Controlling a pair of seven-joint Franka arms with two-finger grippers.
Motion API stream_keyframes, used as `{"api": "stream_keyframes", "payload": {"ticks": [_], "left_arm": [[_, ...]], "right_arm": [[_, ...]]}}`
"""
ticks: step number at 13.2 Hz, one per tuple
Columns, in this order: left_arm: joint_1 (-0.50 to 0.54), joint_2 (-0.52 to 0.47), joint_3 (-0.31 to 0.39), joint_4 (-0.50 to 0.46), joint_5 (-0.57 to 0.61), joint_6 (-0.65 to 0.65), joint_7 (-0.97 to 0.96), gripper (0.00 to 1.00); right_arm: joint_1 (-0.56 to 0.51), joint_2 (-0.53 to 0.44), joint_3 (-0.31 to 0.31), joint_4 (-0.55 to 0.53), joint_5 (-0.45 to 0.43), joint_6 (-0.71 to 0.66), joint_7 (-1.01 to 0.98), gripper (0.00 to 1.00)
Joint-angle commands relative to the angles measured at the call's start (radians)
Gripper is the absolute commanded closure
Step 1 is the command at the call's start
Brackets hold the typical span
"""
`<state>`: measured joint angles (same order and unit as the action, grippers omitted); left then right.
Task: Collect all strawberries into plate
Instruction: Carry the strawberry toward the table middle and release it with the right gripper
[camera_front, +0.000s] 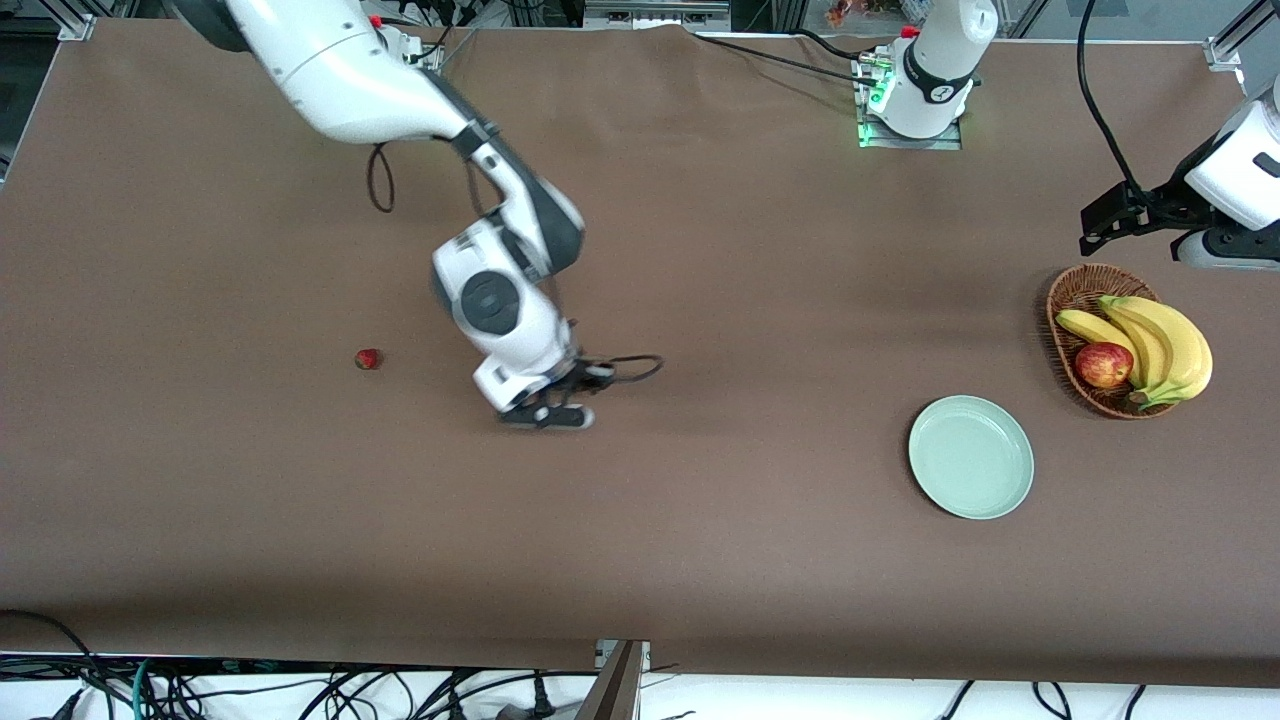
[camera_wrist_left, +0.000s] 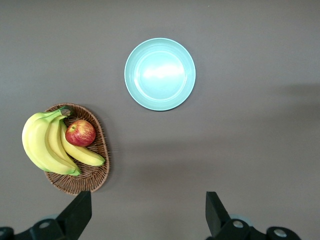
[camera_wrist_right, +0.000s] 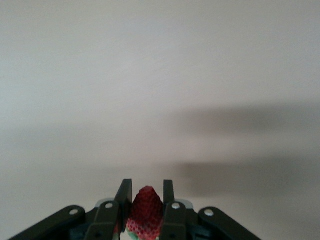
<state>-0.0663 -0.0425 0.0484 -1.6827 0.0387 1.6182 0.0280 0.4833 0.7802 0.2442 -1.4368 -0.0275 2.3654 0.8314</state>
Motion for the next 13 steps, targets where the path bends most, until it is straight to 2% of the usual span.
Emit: {"api": "stream_keyframes", "payload": {"ticks": [1,4,7,8,9,10,13], "left_arm": [[-0.009,0.010,0.007,0.028,0.006,-0.021,0.013,0.00],[-0.009,0.010,0.007,0.028,0.006,-0.021,0.013,0.00],[-0.009,0.010,0.007,0.028,0.006,-0.021,0.013,0.00],[-0.009,0.010,0.007,0.028,0.006,-0.021,0.013,0.00],[-0.009,0.010,0.007,0.028,0.006,-0.021,0.013,0.00],[-0.009,0.010,0.007,0.028,0.006,-0.021,0.013,0.00],[-0.009,0.010,0.007,0.028,0.004,-0.023,0.013,0.00]], "right_arm": [[0.124,0.083,-0.011,0.058,0.006,0.156,0.257,1.00],[0.245,0.163,-0.017,0.153,0.003,0.228,0.434,1.00],[0.314,0.212,-0.020,0.187,0.000,0.288,0.486,1.00],[0.320,0.214,-0.020,0.187,-0.002,0.293,0.492,0.84],[0.321,0.212,-0.020,0.185,-0.005,0.293,0.492,0.13],[0.322,0.206,-0.035,0.187,-0.012,0.290,0.483,0.00],[0.284,0.153,-0.086,0.187,-0.019,0.218,0.431,0.00]]}}
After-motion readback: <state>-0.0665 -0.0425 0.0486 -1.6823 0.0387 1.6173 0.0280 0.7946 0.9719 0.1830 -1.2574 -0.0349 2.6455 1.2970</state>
